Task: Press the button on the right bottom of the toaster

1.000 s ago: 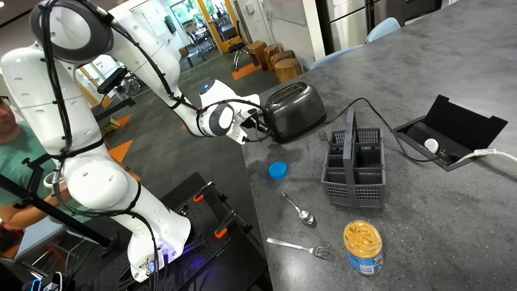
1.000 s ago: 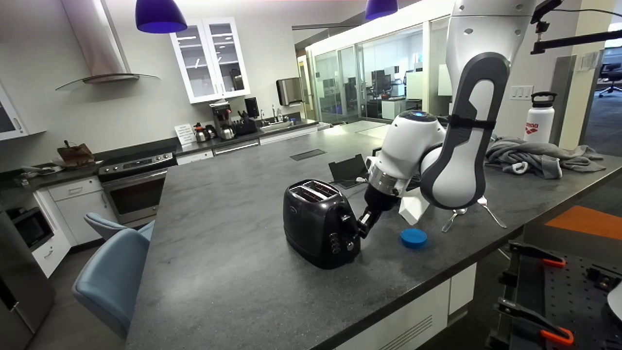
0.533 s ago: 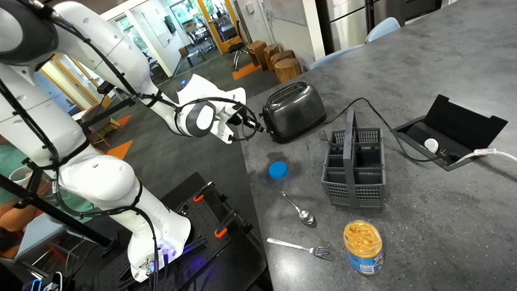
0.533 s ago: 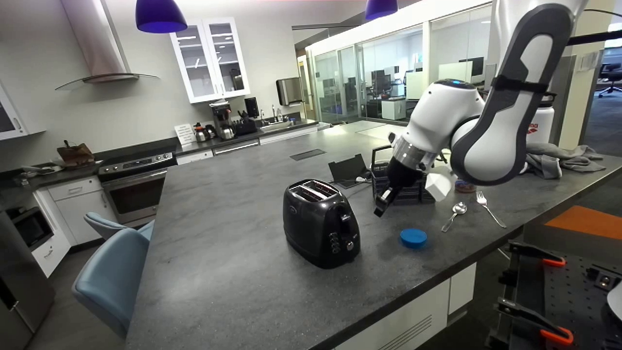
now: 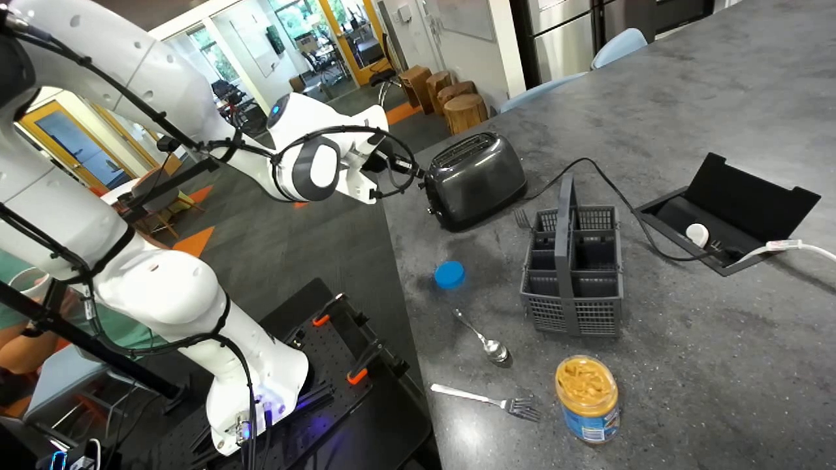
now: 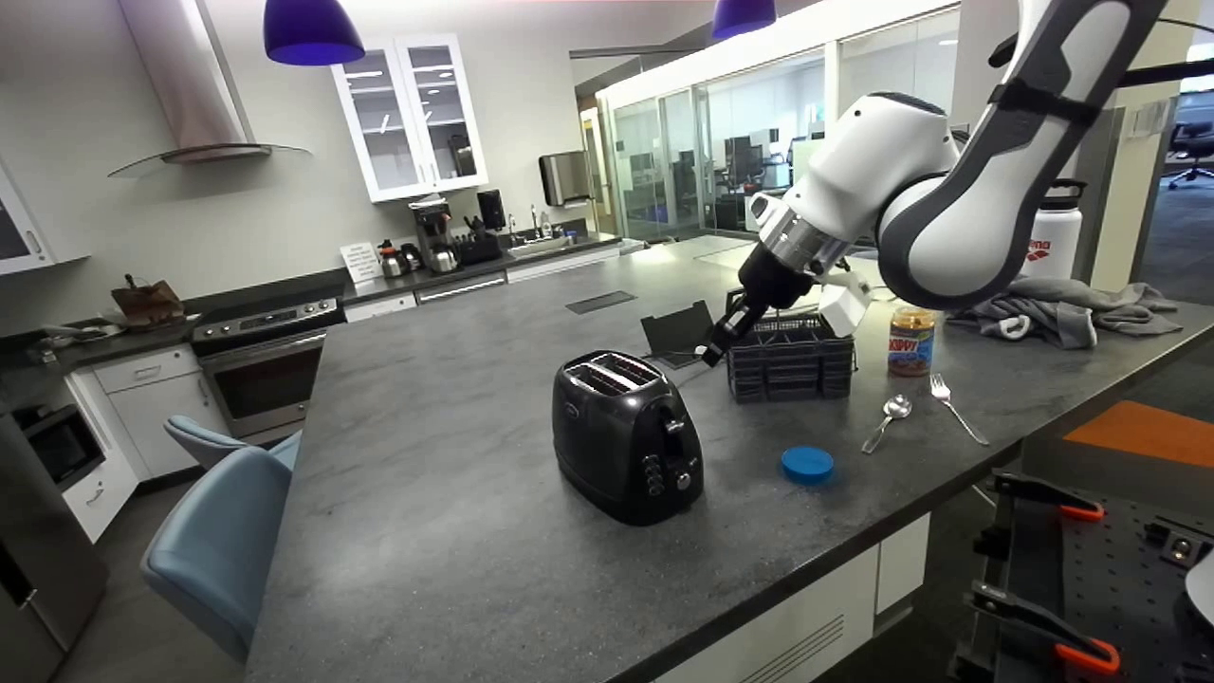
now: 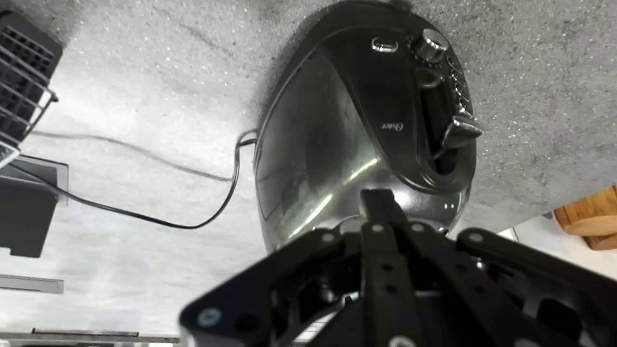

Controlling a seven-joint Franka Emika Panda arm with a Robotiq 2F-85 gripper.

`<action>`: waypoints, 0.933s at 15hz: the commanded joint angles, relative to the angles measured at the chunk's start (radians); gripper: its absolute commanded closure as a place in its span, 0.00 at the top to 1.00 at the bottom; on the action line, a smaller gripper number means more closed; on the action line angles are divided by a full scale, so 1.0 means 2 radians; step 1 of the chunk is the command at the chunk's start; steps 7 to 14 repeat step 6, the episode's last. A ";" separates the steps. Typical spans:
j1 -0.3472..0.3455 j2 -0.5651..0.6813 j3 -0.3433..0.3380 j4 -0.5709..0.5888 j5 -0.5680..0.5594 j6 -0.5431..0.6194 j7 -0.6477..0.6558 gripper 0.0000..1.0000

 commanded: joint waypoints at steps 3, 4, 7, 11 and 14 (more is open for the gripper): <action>-0.026 -0.055 0.010 -0.008 -0.060 -0.030 0.015 0.00; -0.028 -0.059 0.010 -0.005 -0.073 -0.035 0.021 0.00; -0.034 -0.069 0.013 -0.004 -0.096 -0.047 0.038 0.00; -0.034 -0.069 0.013 -0.004 -0.096 -0.047 0.038 0.00; -0.034 -0.069 0.013 -0.004 -0.096 -0.047 0.038 0.00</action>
